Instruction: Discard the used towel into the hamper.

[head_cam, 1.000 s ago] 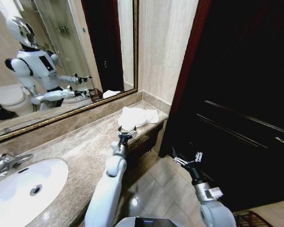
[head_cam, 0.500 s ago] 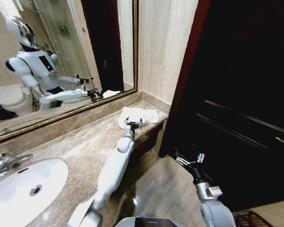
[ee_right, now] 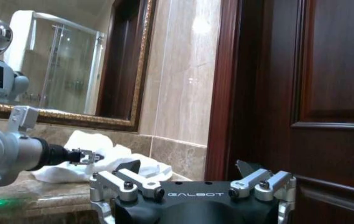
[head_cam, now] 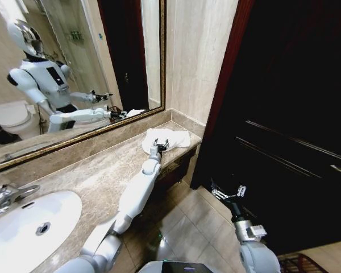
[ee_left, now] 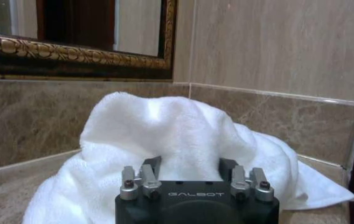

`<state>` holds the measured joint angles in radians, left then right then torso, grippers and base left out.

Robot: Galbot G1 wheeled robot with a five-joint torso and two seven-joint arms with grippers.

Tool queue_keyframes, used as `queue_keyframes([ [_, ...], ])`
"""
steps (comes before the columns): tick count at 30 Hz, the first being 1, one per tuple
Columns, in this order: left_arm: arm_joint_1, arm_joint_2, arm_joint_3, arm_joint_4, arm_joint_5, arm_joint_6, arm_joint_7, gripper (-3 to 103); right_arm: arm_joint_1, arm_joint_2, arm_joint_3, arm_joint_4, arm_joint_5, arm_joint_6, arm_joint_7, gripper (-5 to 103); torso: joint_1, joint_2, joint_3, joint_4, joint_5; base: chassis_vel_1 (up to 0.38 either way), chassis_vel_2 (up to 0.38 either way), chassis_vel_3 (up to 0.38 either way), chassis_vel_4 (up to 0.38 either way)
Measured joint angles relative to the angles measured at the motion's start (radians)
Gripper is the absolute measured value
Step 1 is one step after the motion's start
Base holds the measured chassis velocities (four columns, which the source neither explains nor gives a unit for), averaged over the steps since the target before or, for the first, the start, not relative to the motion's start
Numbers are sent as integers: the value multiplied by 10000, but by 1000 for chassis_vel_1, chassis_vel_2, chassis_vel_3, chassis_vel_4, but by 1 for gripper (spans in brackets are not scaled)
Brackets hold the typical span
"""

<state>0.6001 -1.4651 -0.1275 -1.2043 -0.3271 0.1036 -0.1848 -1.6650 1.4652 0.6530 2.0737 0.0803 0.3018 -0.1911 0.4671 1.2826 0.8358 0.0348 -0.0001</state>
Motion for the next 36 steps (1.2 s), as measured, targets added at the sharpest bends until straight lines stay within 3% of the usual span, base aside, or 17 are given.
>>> queue_keyframes([
  [4, 68, 18, -1, -70, -65, -36, 58, 51, -20, -11, -9, 26, 0, 8, -8, 100, 0, 0, 0, -1, 0, 0, 0, 0, 0],
  [6, 80, 17, -1, -75, -84, -41, 59, 51, -24, -15, -9, 29, 0, 13, -9, 100, 0, 0, 0, -1, 0, 0, 0, 0, 0],
  [8, 126, 13, -4, -111, -144, -59, 79, 39, -40, -31, -10, 36, 2, 23, -9, 100, 0, 0, 0, -1, 0, 0, 0, 0, 0],
  [10, 143, 12, -5, -129, -167, -67, 92, 39, -45, -44, -10, 40, 6, 23, -10, 100, 0, 0, 0, -1, 0, 0, 0, 0, 0],
  [14, 196, 1, -13, -183, -298, -108, 119, 23, -49, -98, -6, 74, 31, 25, -9, 100, 0, 1, 0, -1, 1, 0, 0, 0, 0],
  [19, 263, 26, -42, -230, -356, -186, 200, 15, -43, -107, -2, 78, 50, 31, -10, 100, 0, 2, 0, -2, 1, 0, 0, 0, 0],
  [22, 397, 73, -98, -383, -478, -306, 214, 3, -35, -86, -9, 47, 53, 69, -35, 100, 0, 2, 0, -2, 0, 0, 0, 0, 0],
  [26, 526, 164, -124, -585, -653, -520, 268, 0, -20, -76, -19, 36, 54, 74, -36, 100, 0, 2, 0, -2, 1, 0, 0, 0, 0],
  [28, 748, 284, -185, -957, -899, -1046, 305, 0, -6, -71, -30, 36, 43, 74, -31, 100, 0, 2, 0, -1, 0, 0, 0, 0, 0],
  [30, 852, 325, -211, -1155, -956, -1139, 309, 0, -5, -73, -34, 39, 41, 74, -26, 100, 1, 2, 0, -2, 0, 0, 0, 0, 0],
  [36, 2002, 833, -407, -3050, -1217, -1377, 290, 0, 58, -99, -57, 91, 81, 70, -6, 100, 0, 2, -1, 0, 1, 0, 0, 0, 0],
])
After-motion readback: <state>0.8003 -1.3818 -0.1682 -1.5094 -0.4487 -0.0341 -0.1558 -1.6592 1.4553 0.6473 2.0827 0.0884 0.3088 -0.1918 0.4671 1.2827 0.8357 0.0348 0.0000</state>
